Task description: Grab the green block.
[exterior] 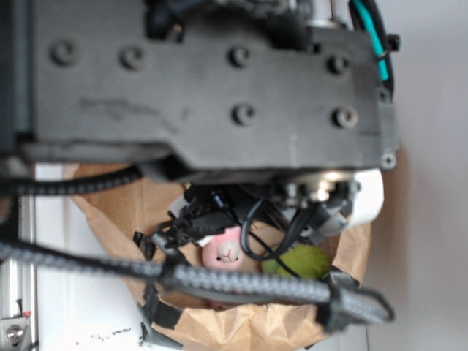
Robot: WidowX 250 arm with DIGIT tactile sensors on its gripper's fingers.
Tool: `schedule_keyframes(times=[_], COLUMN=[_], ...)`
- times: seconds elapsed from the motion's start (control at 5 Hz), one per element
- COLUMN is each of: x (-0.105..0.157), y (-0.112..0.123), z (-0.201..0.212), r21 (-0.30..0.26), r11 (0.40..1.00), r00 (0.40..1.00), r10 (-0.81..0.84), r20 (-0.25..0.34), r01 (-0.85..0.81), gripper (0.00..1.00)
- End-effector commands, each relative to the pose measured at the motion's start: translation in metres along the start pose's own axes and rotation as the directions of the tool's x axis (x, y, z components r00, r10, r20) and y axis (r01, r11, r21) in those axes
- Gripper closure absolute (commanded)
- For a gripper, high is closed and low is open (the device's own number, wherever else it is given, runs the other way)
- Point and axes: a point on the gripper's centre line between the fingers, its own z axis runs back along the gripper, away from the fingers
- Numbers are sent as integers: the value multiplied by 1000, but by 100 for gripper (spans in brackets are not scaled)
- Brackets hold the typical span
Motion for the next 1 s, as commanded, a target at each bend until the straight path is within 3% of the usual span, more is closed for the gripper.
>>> schedule_keyframes(times=[0.0,0.8], x=[2,6], y=[7,13], z=[3,-55], r21=[56,55], r11=[993,955], r00=[993,956], r10=[-109,-292], r20=[44,14], r01=[106,291], gripper=[0,0])
